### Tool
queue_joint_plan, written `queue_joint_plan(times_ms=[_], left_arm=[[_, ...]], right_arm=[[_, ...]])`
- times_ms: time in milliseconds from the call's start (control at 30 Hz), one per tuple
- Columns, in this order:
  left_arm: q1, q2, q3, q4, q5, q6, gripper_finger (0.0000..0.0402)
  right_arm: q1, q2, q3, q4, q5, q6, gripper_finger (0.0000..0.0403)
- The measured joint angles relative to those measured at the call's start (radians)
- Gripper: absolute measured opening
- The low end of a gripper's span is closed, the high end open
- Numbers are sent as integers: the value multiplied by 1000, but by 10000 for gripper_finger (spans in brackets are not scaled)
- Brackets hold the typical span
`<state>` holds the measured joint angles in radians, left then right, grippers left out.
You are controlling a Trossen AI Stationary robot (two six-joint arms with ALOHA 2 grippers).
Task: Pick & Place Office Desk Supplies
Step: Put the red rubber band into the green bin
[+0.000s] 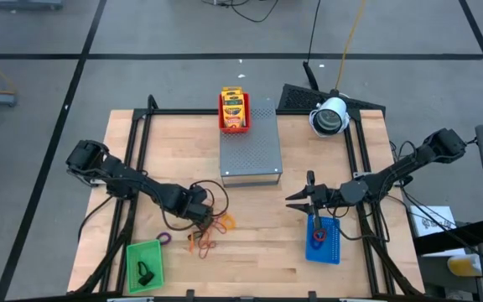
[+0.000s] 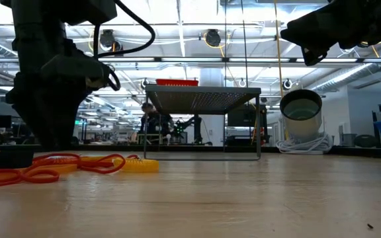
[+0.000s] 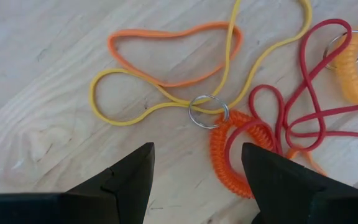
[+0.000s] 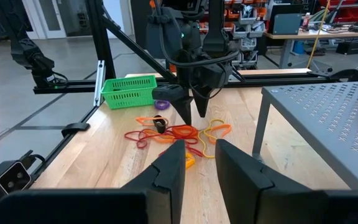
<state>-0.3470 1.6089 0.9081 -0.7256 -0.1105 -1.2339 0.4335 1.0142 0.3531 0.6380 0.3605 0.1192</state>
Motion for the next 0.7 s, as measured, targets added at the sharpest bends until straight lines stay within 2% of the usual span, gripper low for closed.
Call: queue_joint_plan(times_ms=[700], left_arm=[[0,1,-16,97,35,1,250]], right_arm=[[0,0,0,0,0,12,77]])
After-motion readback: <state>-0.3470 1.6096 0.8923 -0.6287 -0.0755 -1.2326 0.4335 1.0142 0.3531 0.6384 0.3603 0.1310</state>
